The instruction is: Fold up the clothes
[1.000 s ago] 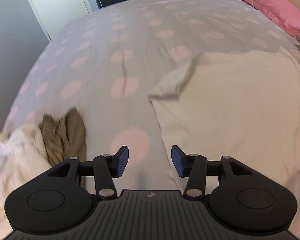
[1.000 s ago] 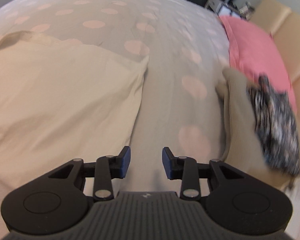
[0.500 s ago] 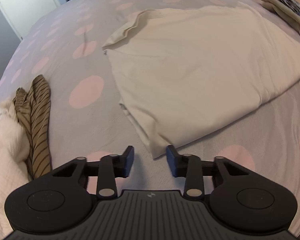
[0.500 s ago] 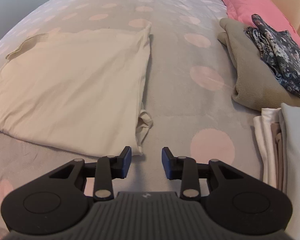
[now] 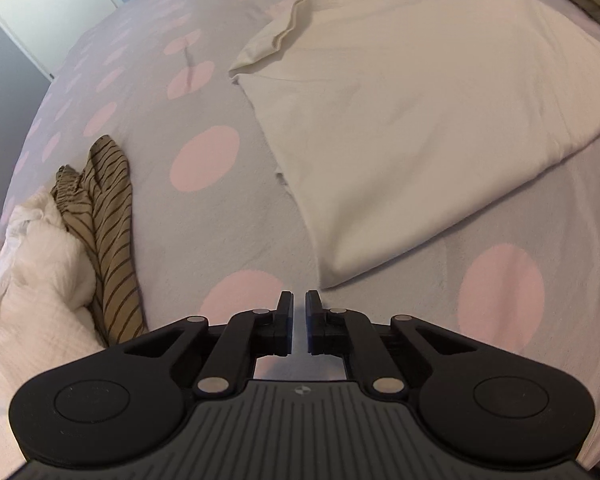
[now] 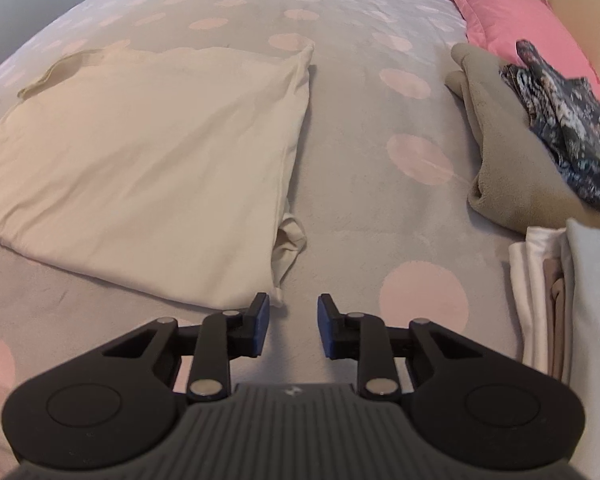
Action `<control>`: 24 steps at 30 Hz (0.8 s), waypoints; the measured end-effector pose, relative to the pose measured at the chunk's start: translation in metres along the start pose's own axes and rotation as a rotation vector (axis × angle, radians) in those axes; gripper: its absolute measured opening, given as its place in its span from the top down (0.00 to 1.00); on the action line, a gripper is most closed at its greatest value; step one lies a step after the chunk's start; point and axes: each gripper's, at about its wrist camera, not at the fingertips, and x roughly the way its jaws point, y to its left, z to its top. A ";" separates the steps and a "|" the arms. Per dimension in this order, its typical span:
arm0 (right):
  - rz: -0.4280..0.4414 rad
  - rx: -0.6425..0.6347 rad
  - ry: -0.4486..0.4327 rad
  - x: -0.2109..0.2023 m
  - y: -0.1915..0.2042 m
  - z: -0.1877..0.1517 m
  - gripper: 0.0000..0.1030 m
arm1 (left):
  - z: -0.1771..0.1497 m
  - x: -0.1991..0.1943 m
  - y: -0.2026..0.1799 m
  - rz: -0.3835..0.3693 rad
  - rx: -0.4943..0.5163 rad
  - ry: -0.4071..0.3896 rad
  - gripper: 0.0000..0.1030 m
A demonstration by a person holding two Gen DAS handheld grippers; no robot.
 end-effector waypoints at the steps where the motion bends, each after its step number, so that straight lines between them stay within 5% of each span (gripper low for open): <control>1: 0.015 0.034 0.004 0.001 -0.004 0.001 0.72 | 0.000 -0.001 0.004 -0.024 -0.043 -0.008 0.83; 2: 0.032 0.075 0.008 0.002 -0.009 0.001 0.72 | 0.000 -0.003 0.008 -0.048 -0.086 -0.017 0.69; 4: 0.080 0.186 0.011 0.004 -0.019 0.005 0.71 | 0.001 -0.005 0.016 -0.098 -0.173 -0.033 0.59; 10: 0.200 0.386 0.027 0.017 -0.032 0.012 0.61 | 0.006 -0.001 0.038 -0.245 -0.424 -0.063 0.51; 19: 0.191 0.394 0.125 0.051 -0.016 0.009 0.60 | -0.003 0.040 0.043 -0.273 -0.559 0.032 0.45; 22: 0.176 0.378 0.121 0.052 -0.007 0.012 0.71 | 0.000 0.040 0.034 -0.249 -0.542 0.035 0.41; 24: 0.174 0.377 0.121 0.052 -0.002 0.014 0.83 | 0.004 0.037 0.028 -0.220 -0.520 0.032 0.48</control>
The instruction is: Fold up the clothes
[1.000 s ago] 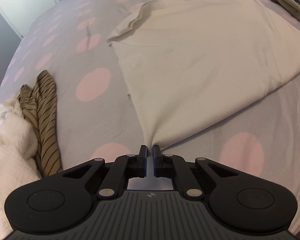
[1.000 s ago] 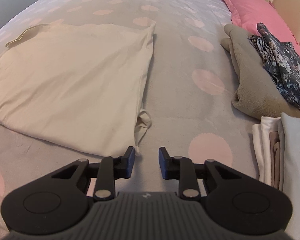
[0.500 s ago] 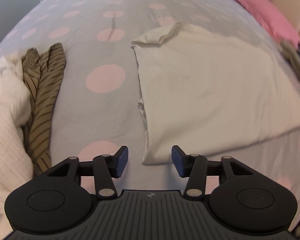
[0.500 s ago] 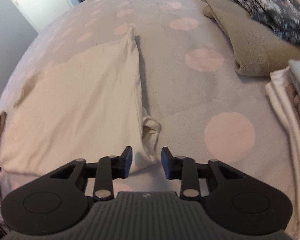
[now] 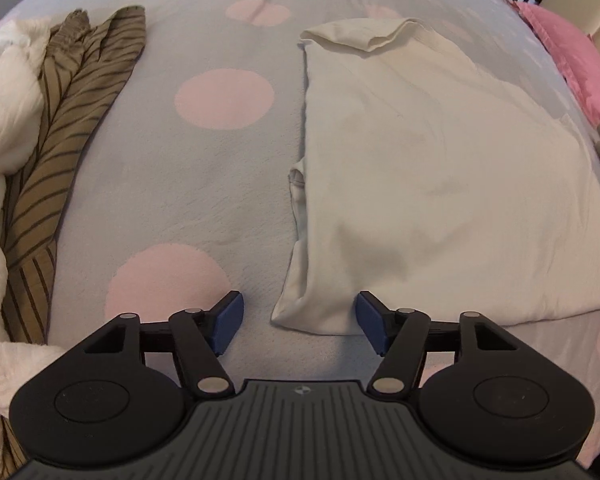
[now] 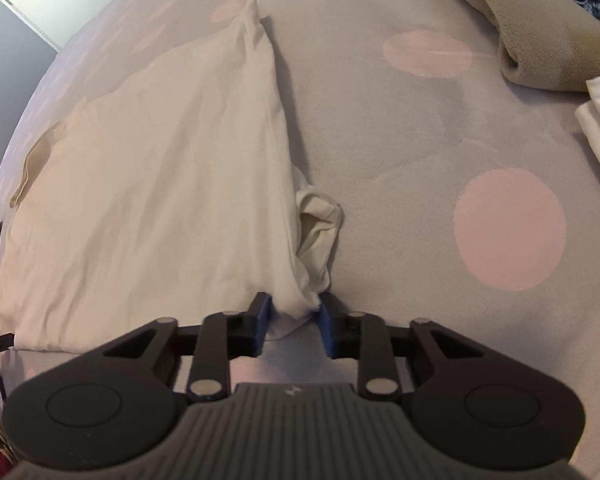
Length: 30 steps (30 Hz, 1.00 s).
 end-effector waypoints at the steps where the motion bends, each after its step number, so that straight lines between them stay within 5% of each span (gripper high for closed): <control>1: 0.000 0.004 -0.002 -0.001 0.002 0.001 0.86 | 0.000 -0.001 -0.003 0.011 0.006 -0.004 0.58; 4: -0.006 0.011 -0.008 -0.008 0.007 0.003 0.90 | 0.003 -0.009 -0.003 0.000 -0.026 -0.005 0.88; 5: 0.001 0.026 -0.018 -0.013 0.007 0.004 0.91 | 0.004 -0.012 -0.002 -0.015 -0.039 0.000 0.91; 11: 0.068 0.122 -0.094 -0.062 0.007 0.019 0.92 | 0.018 -0.051 -0.002 -0.058 -0.078 -0.058 0.94; 16: 0.079 0.207 -0.076 -0.101 0.000 0.020 0.93 | 0.025 -0.094 -0.001 -0.141 -0.144 -0.062 0.95; 20: 0.070 0.248 -0.069 -0.128 -0.019 0.006 0.93 | 0.008 -0.111 -0.005 -0.178 -0.140 -0.013 0.95; 30: -0.091 0.243 0.008 -0.158 -0.053 -0.069 0.93 | -0.064 -0.106 -0.039 -0.092 0.041 0.170 0.95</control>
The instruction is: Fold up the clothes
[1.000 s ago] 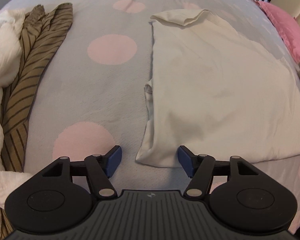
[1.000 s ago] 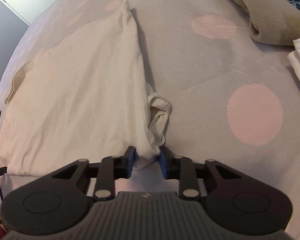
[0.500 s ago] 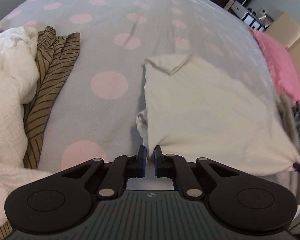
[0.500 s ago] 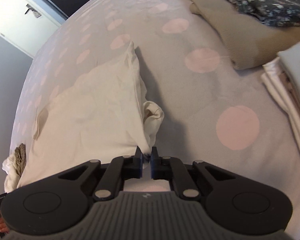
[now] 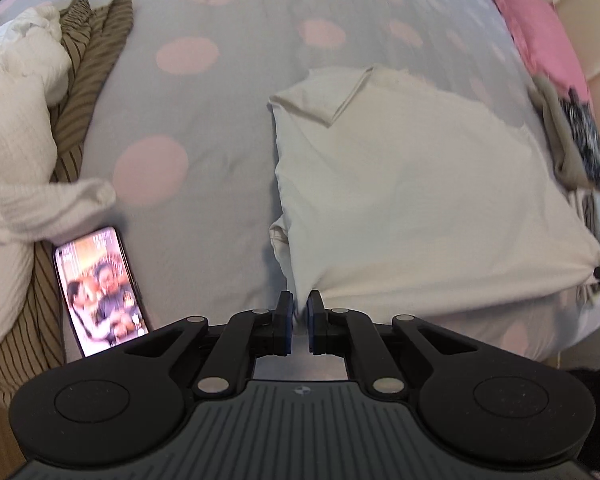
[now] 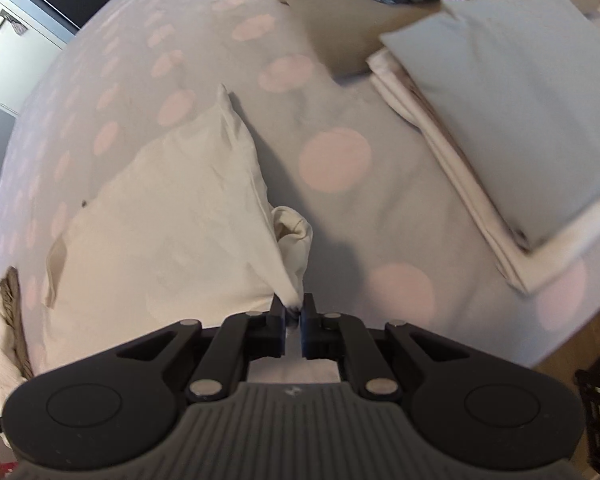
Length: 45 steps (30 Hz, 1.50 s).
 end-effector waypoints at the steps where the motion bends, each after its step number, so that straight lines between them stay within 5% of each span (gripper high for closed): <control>1: -0.009 0.002 0.005 -0.001 -0.005 -0.005 0.93 | -0.005 0.003 -0.003 0.008 0.014 0.014 0.95; 15: -0.156 -0.057 0.121 0.040 -0.020 -0.030 0.93 | -0.041 0.054 -0.010 0.133 0.142 0.165 0.95; 19: -0.196 -0.098 0.135 0.049 -0.014 -0.035 0.93 | -0.045 0.068 -0.011 0.249 0.190 0.192 1.00; 22: -0.239 -0.148 0.126 0.048 -0.007 -0.036 0.83 | -0.043 0.067 -0.007 0.249 0.203 0.197 1.00; 26: -0.332 -0.177 -0.048 0.022 -0.002 -0.028 0.77 | -0.033 0.042 -0.009 0.210 0.209 0.113 0.88; 29: -0.271 -0.165 -0.107 0.013 -0.002 -0.021 0.76 | -0.020 0.027 -0.007 0.195 0.196 0.021 0.88; 34: -0.184 -0.228 -0.156 0.027 0.027 -0.015 0.90 | 0.005 0.030 -0.022 0.141 0.248 -0.112 0.88; 45: -0.131 -0.412 -0.114 0.070 0.081 0.012 0.91 | 0.036 0.097 -0.077 0.183 0.504 -0.107 0.88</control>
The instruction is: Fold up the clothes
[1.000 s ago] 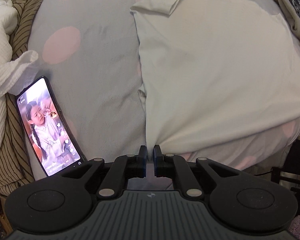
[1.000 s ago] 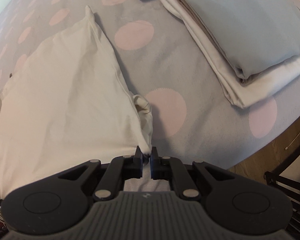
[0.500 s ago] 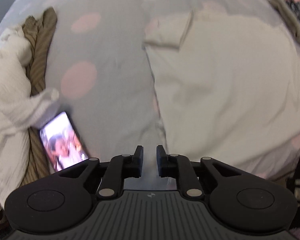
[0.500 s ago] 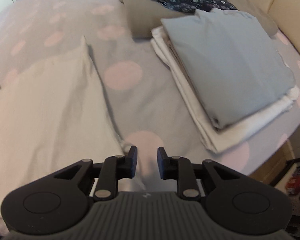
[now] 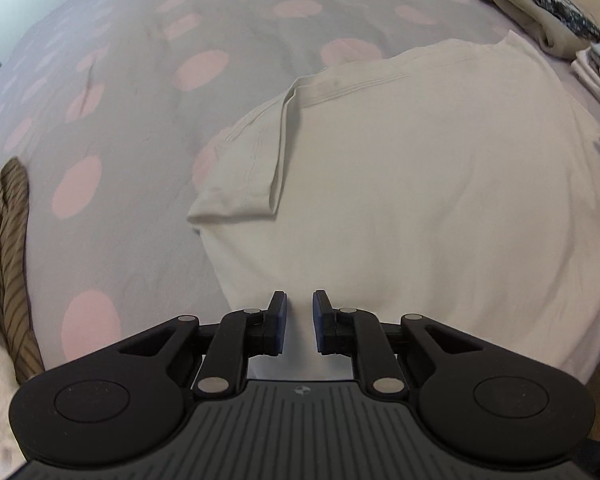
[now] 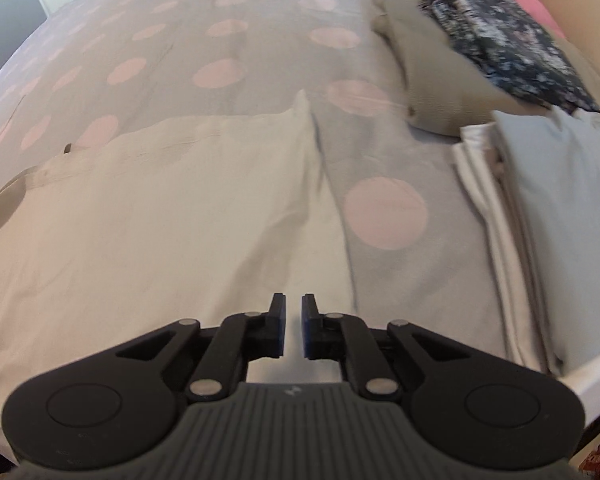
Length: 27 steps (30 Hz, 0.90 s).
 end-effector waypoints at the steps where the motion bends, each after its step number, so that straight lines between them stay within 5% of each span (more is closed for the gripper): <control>1: 0.006 0.001 0.003 0.005 0.000 0.006 0.91 | 0.004 0.003 0.002 -0.002 -0.002 -0.004 0.88; 7: 0.042 0.012 -0.033 0.030 -0.002 0.043 0.90 | 0.032 0.020 0.025 0.010 -0.077 -0.044 0.88; 16: 0.021 0.099 0.034 0.081 -0.011 0.065 0.90 | 0.074 0.047 0.058 0.027 -0.217 -0.087 0.88; 25: 0.051 0.205 -0.009 0.082 -0.027 0.078 0.90 | 0.085 0.039 0.084 0.100 -0.329 -0.186 0.88; 27: 0.059 0.254 -0.051 0.074 -0.037 0.083 0.81 | 0.087 0.031 0.094 0.089 -0.380 -0.207 0.88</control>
